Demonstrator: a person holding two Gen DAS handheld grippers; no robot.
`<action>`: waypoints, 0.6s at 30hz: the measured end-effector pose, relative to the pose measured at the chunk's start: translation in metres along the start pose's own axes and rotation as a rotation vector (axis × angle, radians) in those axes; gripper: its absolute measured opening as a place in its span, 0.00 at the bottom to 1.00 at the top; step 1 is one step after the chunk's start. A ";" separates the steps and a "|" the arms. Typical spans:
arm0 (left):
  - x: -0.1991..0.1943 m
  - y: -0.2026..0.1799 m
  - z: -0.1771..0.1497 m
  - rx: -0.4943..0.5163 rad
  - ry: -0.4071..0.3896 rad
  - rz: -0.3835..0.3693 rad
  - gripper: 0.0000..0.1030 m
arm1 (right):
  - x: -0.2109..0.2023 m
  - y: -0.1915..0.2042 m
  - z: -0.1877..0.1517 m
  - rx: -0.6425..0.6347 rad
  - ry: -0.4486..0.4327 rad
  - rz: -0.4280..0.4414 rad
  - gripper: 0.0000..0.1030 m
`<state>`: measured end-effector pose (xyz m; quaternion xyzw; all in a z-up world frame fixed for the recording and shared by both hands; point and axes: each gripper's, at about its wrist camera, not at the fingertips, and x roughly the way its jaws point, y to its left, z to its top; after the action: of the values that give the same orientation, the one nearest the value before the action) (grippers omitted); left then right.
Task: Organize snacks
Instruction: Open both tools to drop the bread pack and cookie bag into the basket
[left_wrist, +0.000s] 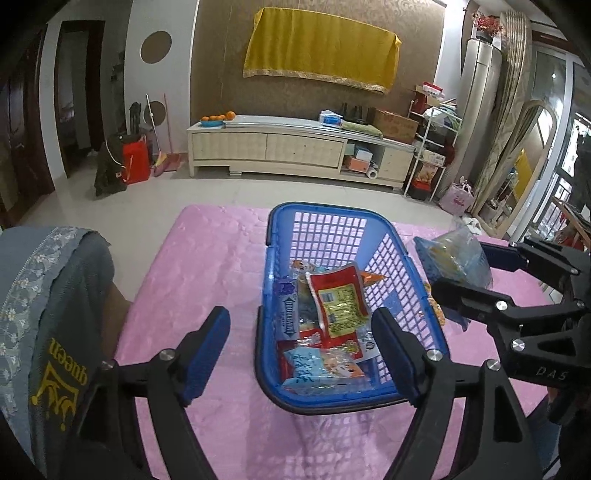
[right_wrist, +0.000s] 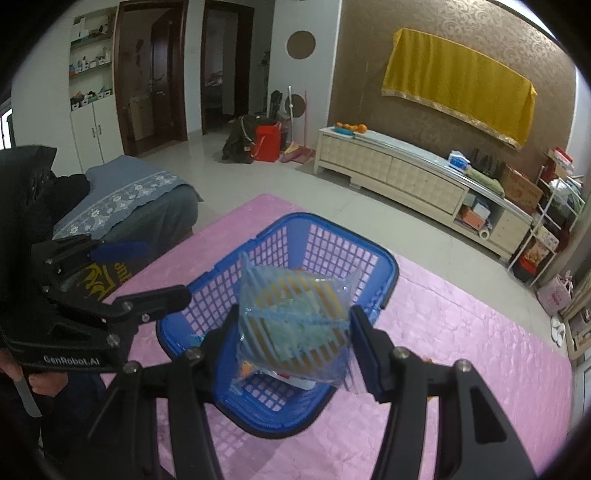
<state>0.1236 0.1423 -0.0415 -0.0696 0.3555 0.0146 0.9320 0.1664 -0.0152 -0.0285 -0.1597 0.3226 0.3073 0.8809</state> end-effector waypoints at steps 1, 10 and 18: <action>0.001 0.002 0.000 0.001 -0.001 0.008 0.75 | 0.004 0.001 0.002 0.001 0.005 0.008 0.59; 0.020 0.028 -0.004 -0.028 0.022 0.061 0.75 | 0.042 0.011 0.005 -0.004 0.073 0.057 0.59; 0.044 0.045 -0.011 -0.049 0.050 0.065 0.75 | 0.084 0.016 0.002 -0.016 0.161 0.068 0.59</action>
<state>0.1458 0.1838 -0.0845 -0.0809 0.3802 0.0519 0.9199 0.2074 0.0352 -0.0845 -0.1799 0.3952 0.3256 0.8399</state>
